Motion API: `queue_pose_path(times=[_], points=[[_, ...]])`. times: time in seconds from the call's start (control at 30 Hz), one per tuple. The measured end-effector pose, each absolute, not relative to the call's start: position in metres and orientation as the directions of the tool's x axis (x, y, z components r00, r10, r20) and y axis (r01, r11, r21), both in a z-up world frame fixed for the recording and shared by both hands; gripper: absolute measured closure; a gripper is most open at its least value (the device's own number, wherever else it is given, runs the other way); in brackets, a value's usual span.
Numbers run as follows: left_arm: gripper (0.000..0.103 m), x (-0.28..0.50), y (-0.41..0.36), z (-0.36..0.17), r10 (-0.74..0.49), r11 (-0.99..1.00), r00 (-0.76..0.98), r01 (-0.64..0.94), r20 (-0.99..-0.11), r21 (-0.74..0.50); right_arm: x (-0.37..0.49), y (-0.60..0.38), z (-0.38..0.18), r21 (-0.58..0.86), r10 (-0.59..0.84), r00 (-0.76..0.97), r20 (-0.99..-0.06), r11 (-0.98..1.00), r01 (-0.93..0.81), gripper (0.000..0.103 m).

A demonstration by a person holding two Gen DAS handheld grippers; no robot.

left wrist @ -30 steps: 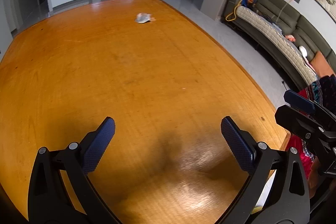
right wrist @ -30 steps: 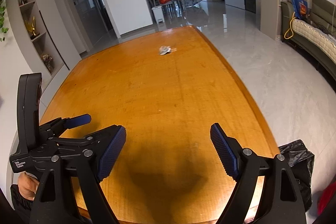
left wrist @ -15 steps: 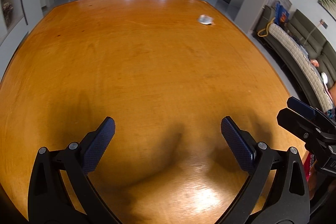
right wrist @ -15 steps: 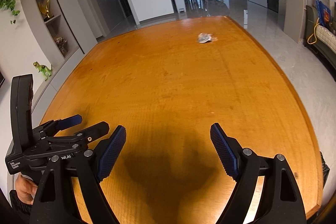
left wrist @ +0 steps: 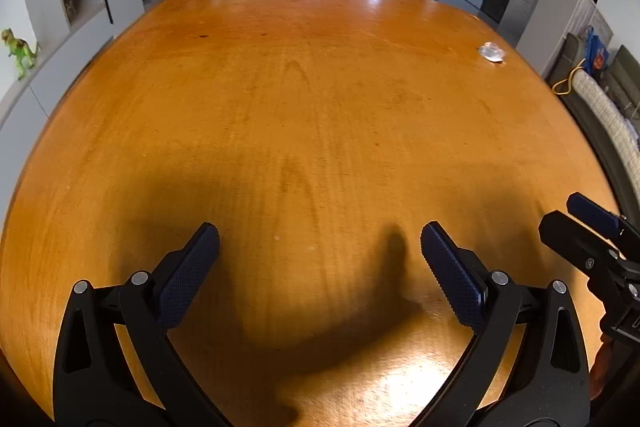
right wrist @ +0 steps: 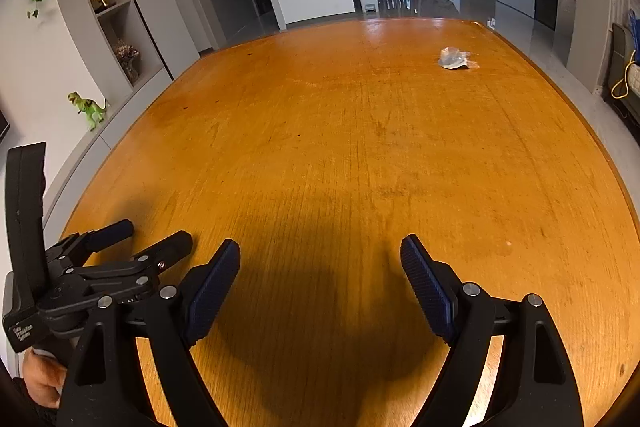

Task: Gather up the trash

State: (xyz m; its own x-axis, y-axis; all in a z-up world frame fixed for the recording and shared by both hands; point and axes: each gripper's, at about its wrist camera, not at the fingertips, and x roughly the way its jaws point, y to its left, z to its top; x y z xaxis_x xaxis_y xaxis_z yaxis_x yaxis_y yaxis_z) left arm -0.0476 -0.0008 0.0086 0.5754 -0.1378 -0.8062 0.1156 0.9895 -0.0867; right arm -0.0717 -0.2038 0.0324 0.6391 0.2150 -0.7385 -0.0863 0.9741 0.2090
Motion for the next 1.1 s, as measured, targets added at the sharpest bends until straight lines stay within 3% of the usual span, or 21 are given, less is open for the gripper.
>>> queue_pose_path(times=[0.53,0.7,1.1], points=[[0.005,-0.029,0.003,0.003,-0.04,0.998,0.567,0.07,-0.823,0.0,-0.045,-0.193,0.019,0.209,0.209,0.618,-0.758,0.975,-0.073,0.016],[0.005,-0.031,0.004,0.004,-0.037,0.998,0.567,0.069,-0.823,0.002,-0.042,-0.189,0.017,0.208,0.226,0.605,-0.764,0.973,-0.101,0.003],[0.005,-0.03,0.002,0.004,-0.03,0.998,0.567,0.056,-0.823,0.003,-0.04,-0.176,0.014,0.115,0.155,0.589,-0.793,0.988,-0.106,0.003]])
